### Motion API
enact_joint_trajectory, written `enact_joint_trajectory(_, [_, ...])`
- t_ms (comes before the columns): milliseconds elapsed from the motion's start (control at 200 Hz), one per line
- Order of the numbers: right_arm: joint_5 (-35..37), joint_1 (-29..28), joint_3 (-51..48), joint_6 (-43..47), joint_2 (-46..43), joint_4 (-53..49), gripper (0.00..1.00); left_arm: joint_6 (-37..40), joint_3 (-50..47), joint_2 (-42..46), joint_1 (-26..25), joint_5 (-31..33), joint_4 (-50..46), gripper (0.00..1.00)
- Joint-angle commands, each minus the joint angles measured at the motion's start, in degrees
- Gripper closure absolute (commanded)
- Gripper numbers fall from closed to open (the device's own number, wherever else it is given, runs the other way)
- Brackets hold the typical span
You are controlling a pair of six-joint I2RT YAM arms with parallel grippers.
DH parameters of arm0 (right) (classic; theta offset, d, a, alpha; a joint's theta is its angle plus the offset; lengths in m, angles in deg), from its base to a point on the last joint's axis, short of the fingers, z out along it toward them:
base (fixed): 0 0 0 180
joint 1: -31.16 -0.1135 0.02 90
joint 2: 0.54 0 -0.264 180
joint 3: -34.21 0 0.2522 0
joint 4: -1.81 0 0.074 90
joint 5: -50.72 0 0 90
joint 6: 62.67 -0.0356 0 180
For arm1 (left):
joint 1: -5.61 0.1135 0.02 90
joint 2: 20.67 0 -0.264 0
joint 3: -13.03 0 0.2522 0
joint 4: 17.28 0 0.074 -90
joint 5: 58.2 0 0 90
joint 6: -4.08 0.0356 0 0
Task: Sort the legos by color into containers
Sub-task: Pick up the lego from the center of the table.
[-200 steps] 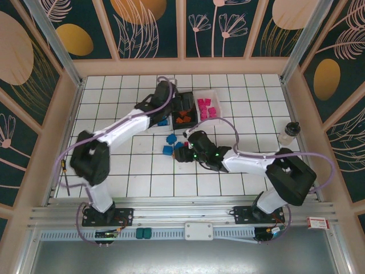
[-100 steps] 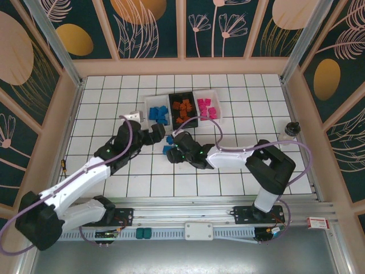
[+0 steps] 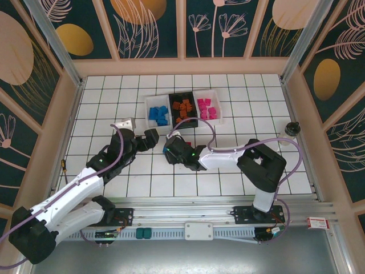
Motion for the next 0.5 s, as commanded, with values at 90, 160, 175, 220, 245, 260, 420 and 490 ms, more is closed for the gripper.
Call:
enact_joint_trajectory(90, [2.77,-0.16,0.48,-0.03,3.21,-3.97,0.46,-0.94,-0.24,0.38,0.07,1.21,-1.02,0.02])
enact_joint_trajectory(160, [4.02,-0.16,0.41,-0.46,3.17,-4.81,0.46,-0.87,-0.20,0.49,0.05,1.33,-1.13,0.01])
enact_joint_trajectory(175, [4.20,-0.19,0.19,-0.61,2.86,-4.77,0.46,-0.86,-0.24,0.46,0.04,1.32,-1.16,0.01])
enact_joint_trajectory(220, [4.19,-0.11,-0.82,-0.84,1.58,-3.89,0.46,-0.87,-0.28,0.45,0.03,1.34,-1.19,0.01])
enact_joint_trajectory(245, [3.95,-0.19,-1.44,-0.88,0.78,-3.41,0.46,-0.92,-0.36,0.45,0.04,1.22,-1.29,0.01])
enact_joint_trajectory(260, [3.91,-0.13,-1.83,-0.90,0.32,-3.27,0.46,-0.89,-0.37,0.50,0.07,1.25,-1.28,0.01])
enact_joint_trajectory(420, [4.54,-0.15,-3.40,-1.17,-2.18,-3.67,0.46,-1.20,-0.80,0.37,0.07,1.17,-1.11,0.02])
enact_joint_trajectory(490, [3.84,-0.22,-4.33,-0.90,-2.72,-2.22,0.45,-1.26,-0.90,0.37,0.00,1.12,-0.94,0.01])
